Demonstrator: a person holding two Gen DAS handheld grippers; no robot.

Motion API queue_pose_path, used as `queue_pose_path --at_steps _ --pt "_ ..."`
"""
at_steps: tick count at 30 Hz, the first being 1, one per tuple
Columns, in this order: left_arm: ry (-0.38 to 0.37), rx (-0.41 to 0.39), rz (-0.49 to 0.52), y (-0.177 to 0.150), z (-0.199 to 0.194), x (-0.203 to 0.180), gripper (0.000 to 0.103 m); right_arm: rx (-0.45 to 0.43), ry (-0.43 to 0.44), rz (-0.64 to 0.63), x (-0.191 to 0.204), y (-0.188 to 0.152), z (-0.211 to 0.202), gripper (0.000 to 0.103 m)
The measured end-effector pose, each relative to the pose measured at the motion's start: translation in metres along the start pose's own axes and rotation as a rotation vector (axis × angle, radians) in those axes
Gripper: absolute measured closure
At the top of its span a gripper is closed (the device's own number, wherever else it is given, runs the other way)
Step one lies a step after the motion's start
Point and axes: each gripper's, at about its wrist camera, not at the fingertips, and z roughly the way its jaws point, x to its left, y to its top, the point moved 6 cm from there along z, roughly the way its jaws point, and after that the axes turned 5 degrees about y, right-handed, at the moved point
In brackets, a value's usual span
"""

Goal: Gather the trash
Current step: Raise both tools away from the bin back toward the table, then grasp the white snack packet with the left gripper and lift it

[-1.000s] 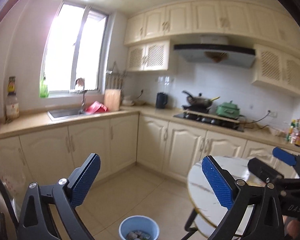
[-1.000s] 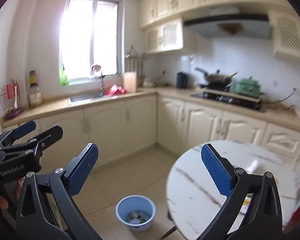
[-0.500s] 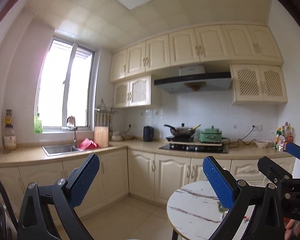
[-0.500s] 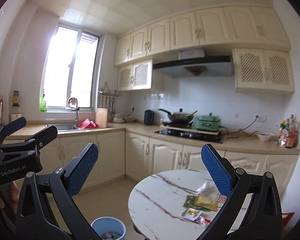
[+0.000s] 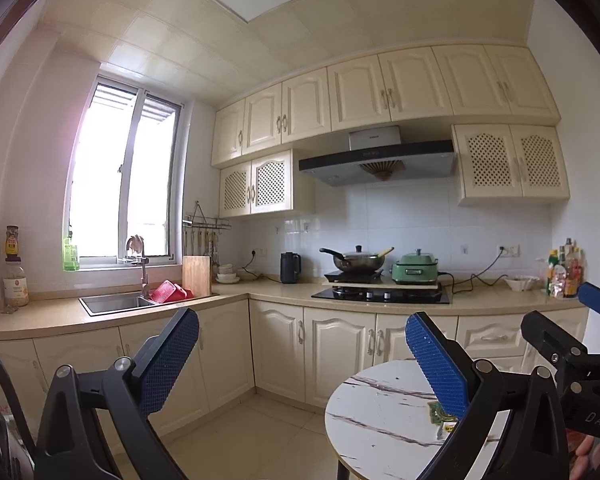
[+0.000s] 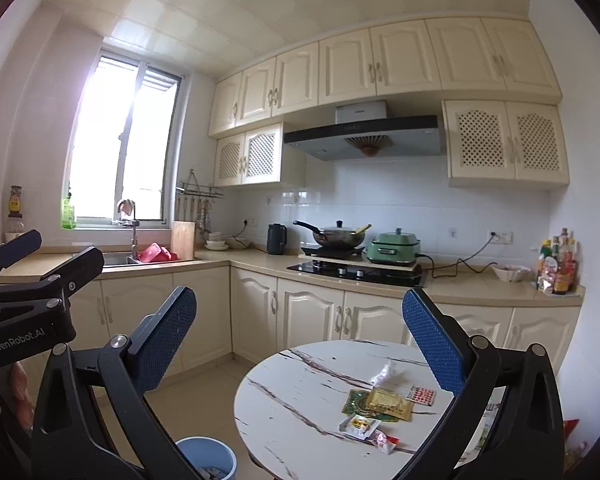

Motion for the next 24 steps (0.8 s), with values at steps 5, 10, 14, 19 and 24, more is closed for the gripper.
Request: queue_pose_path --at_steps 5,10,14,19,24 --pt "-0.019 0.067 0.025 -0.002 0.042 -0.024 0.001 0.040 -0.043 0.025 -0.025 -0.017 0.016 0.000" --pt "-0.074 0.162 0.067 -0.016 0.084 -0.062 0.001 0.114 -0.106 0.074 -0.066 -0.049 0.037 0.000" --pt "-0.120 0.253 0.118 -0.026 0.122 -0.101 0.001 0.177 -0.166 0.120 -0.105 -0.076 0.052 0.000" --pt "-0.153 0.372 0.177 -0.035 0.179 -0.140 0.001 0.252 -0.236 0.184 -0.158 -0.111 0.067 0.000" --pt "-0.174 0.490 0.210 -0.045 0.239 -0.177 0.001 0.351 -0.299 0.241 -0.213 -0.154 0.087 0.000"
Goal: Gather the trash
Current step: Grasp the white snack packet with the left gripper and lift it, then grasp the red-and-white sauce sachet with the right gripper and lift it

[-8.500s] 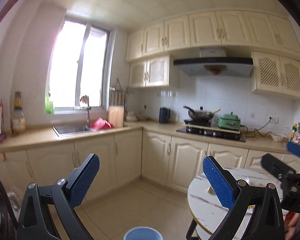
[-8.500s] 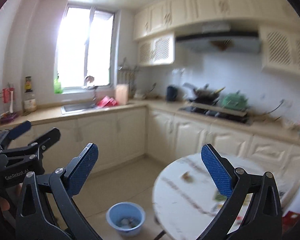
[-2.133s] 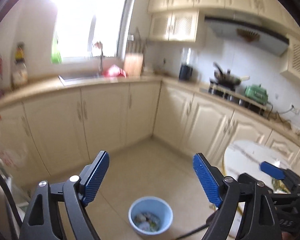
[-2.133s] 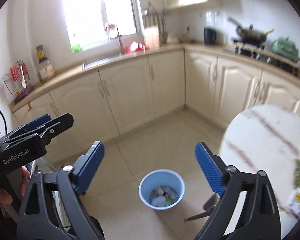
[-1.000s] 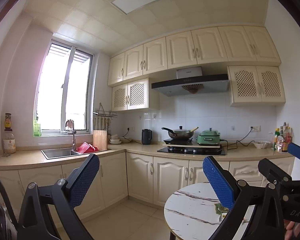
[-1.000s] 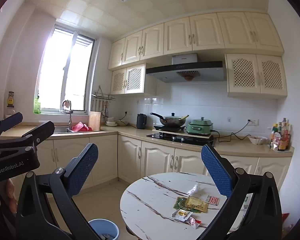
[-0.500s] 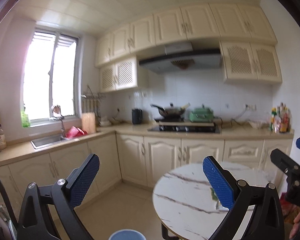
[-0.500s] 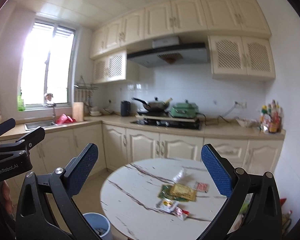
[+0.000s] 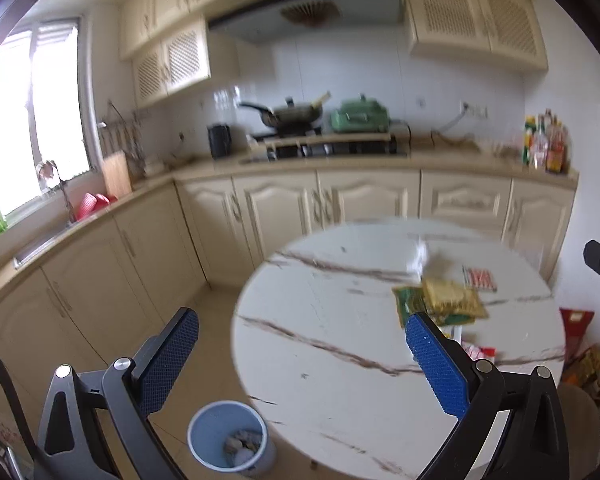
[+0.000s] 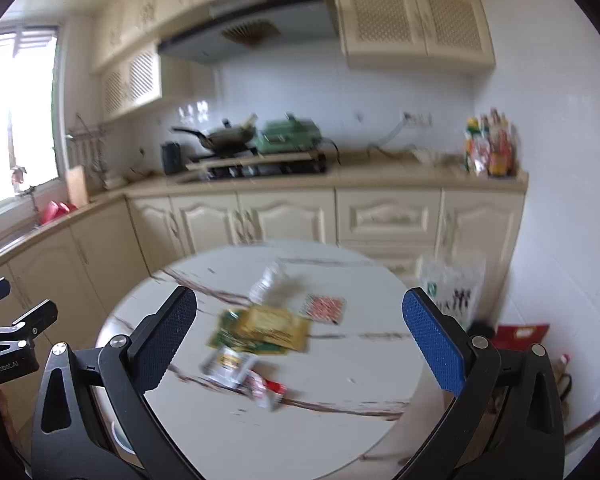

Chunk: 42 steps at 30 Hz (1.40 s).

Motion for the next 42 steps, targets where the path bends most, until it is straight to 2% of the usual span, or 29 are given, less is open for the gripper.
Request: queue_pose_path --at_steps 3,6,10,13,20,23,27,28,30,31,33,34,35,37,40,41,42 --pt "-0.031 0.065 0.028 0.015 0.035 -0.020 0.001 0.069 -0.014 0.022 -0.022 -0.014 0.029 0.000" --pt "-0.095 0.148 0.067 0.029 0.075 -0.053 0.001 0.146 -0.022 0.038 -0.038 -0.032 0.060 0.000" --pt "-0.189 0.223 0.107 0.046 0.117 -0.095 0.001 0.225 -0.022 0.061 -0.055 -0.053 0.092 0.000" --pt "-0.223 0.265 0.117 0.055 0.147 -0.115 0.001 0.263 -0.019 0.070 -0.065 -0.065 0.107 0.000" --pt "-0.238 0.372 0.105 0.080 0.215 -0.141 0.002 0.306 0.018 0.066 -0.069 -0.080 0.124 0.000" --pt "-0.251 0.387 0.070 0.087 0.232 -0.140 0.004 0.314 0.034 0.059 -0.066 -0.083 0.128 0.000" --pt "-0.310 0.399 0.032 0.086 0.244 -0.141 0.015 0.320 0.049 0.049 -0.062 -0.083 0.133 0.000" --pt "-0.307 0.395 0.031 0.081 0.239 -0.139 0.022 0.321 0.051 0.047 -0.060 -0.083 0.134 0.000" --pt "-0.314 0.388 0.023 0.091 0.248 -0.134 0.034 0.326 0.056 0.041 -0.057 -0.083 0.136 0.000" --pt "-0.313 0.384 0.016 0.093 0.250 -0.131 0.044 0.328 0.061 0.036 -0.054 -0.084 0.137 0.000" --pt "-0.321 0.383 0.021 0.092 0.246 -0.125 0.047 0.330 0.069 0.030 -0.051 -0.084 0.137 0.000" --pt "-0.324 0.381 0.024 0.084 0.237 -0.125 0.050 0.333 0.075 0.026 -0.048 -0.084 0.137 0.000" --pt "-0.325 0.379 0.015 0.088 0.240 -0.121 0.058 0.336 0.077 0.023 -0.046 -0.085 0.138 0.000" --pt "-0.315 0.373 -0.008 0.069 0.211 -0.101 0.069 0.339 0.089 0.009 -0.039 -0.085 0.138 0.000" --pt "-0.327 0.366 -0.033 0.059 0.199 -0.087 0.078 0.350 0.103 -0.015 -0.028 -0.086 0.139 0.000" --pt "-0.322 0.355 -0.038 0.054 0.187 -0.078 0.094 0.356 0.110 -0.020 -0.025 -0.087 0.140 0.000" --pt "-0.310 0.345 -0.033 0.051 0.179 -0.071 0.096 0.363 0.119 -0.026 -0.020 -0.087 0.141 0.000"
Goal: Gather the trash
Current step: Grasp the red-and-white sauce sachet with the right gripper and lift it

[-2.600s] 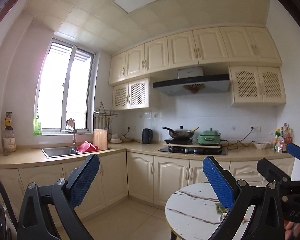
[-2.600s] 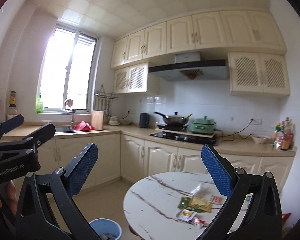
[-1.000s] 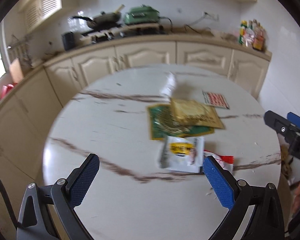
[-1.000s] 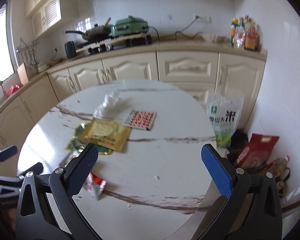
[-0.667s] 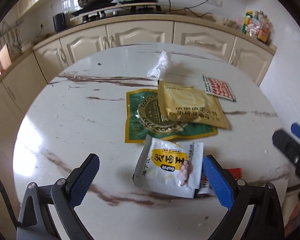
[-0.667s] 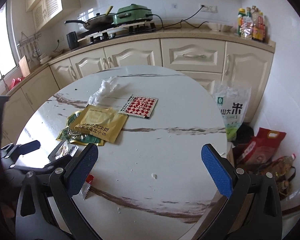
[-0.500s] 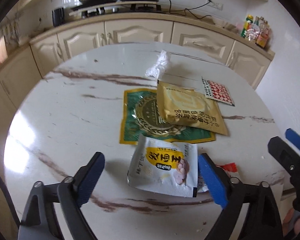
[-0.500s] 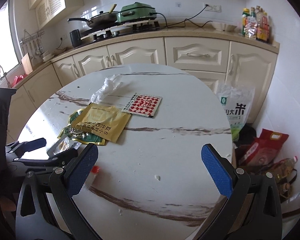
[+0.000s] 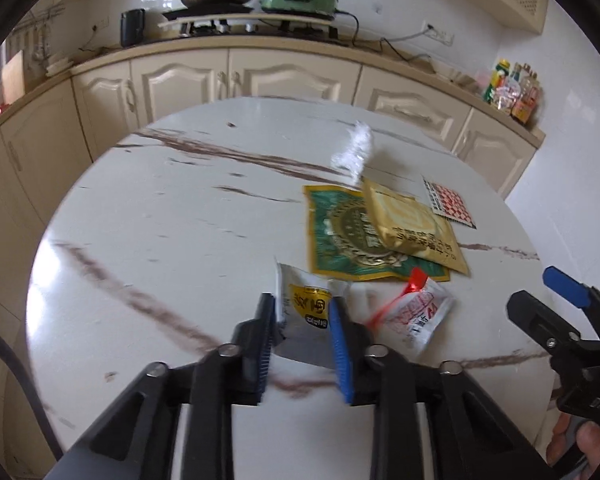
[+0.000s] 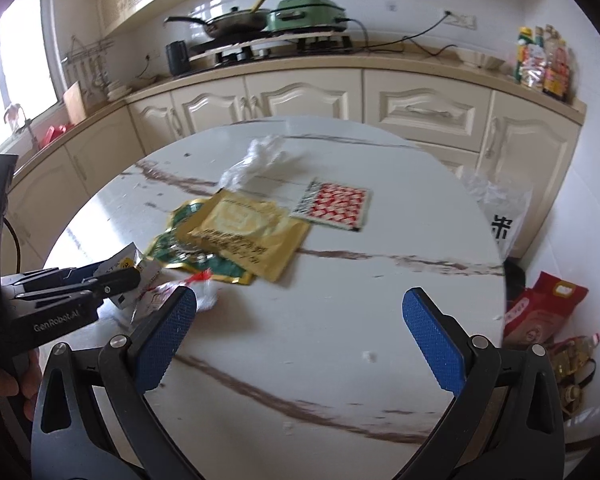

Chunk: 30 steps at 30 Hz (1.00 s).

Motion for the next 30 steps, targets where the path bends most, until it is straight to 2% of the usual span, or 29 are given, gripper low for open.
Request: queue_pose_path --at_steps 1,4,6,9,13,16,17,19,21,22,24,26,30 --pt "0.000 -0.006 -0.002 -0.013 -0.016 0.003 0.097 0.003 0.009 -0.008 0.005 0.000 0.001 0.000" --pt "0.001 -0.011 -0.008 -0.025 -0.038 0.022 0.098 0.023 0.027 -0.013 0.022 -0.003 0.005 0.000" --pt "0.019 -0.016 0.003 -0.033 -0.048 0.033 0.098 0.047 0.052 0.001 0.038 -0.008 0.011 0.000" --pt "0.005 -0.018 -0.008 -0.044 -0.060 0.044 0.098 0.087 0.063 0.010 0.055 -0.012 0.022 0.000" --pt "-0.017 -0.022 -0.010 -0.053 -0.075 0.053 0.099 0.153 0.034 0.044 0.067 -0.012 0.047 0.000" --pt "-0.053 -0.027 -0.013 -0.060 -0.083 0.052 0.099 0.181 0.003 0.060 0.066 -0.012 0.058 0.007" --pt "-0.063 -0.028 -0.017 -0.062 -0.084 0.053 0.099 0.184 -0.026 0.053 0.066 -0.010 0.061 0.010" --pt "-0.086 -0.025 -0.017 -0.068 -0.088 0.051 0.099 0.188 -0.058 0.030 0.067 -0.008 0.064 0.024" --pt "-0.110 -0.023 -0.012 -0.070 -0.091 0.052 0.100 0.194 -0.102 -0.008 0.068 -0.008 0.065 0.045" --pt "-0.123 -0.022 -0.008 -0.074 -0.093 0.051 0.100 0.195 -0.106 -0.029 0.069 -0.008 0.063 0.049" --pt "-0.139 -0.021 -0.009 -0.071 -0.096 0.054 0.100 0.199 -0.095 -0.058 0.071 -0.009 0.058 0.066" --pt "-0.176 -0.019 -0.019 -0.072 -0.101 0.055 0.100 0.198 -0.073 -0.080 0.072 -0.011 0.054 0.071" --pt "-0.191 -0.027 -0.022 -0.073 -0.110 0.055 0.101 0.174 -0.029 -0.073 0.066 -0.014 0.044 0.082"
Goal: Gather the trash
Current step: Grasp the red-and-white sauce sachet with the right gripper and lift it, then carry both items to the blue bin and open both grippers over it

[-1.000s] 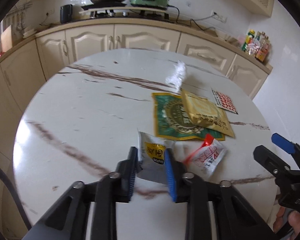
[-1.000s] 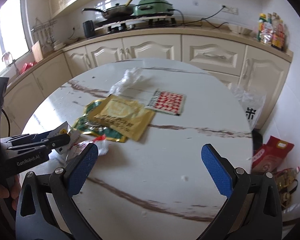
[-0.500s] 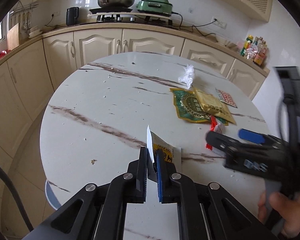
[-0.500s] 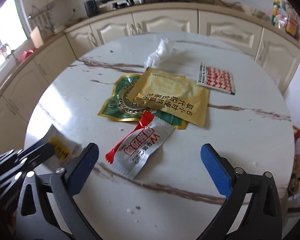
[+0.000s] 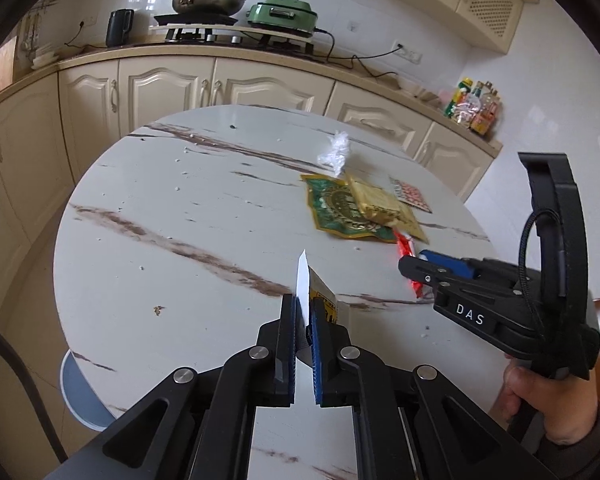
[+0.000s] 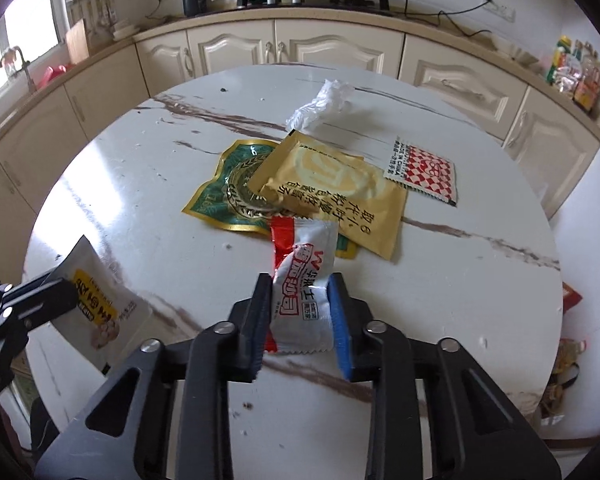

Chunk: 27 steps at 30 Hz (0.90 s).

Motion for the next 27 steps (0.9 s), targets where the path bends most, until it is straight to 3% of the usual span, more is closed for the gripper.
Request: queue_pose_path --at_steps 9,16,22,27 --pt "-0.015 -0.045 -0.009 0.002 -0.029 -0.009 0.101 -0.088 0.094 0.014 0.013 0.003 -0.035 0.088" --pt "-0.007 -0.107 -0.041 0.003 -0.066 0.004 0.102 -0.156 0.187 -0.046 0.058 0.019 -0.062 0.088" --pt "0.070 -0.193 -0.112 0.002 -0.119 0.058 0.102 -0.183 0.289 -0.153 0.131 0.039 -0.068 0.088" --pt "0.193 -0.241 -0.196 -0.010 -0.164 0.132 0.102 -0.183 0.414 -0.268 0.227 0.054 -0.053 0.088"
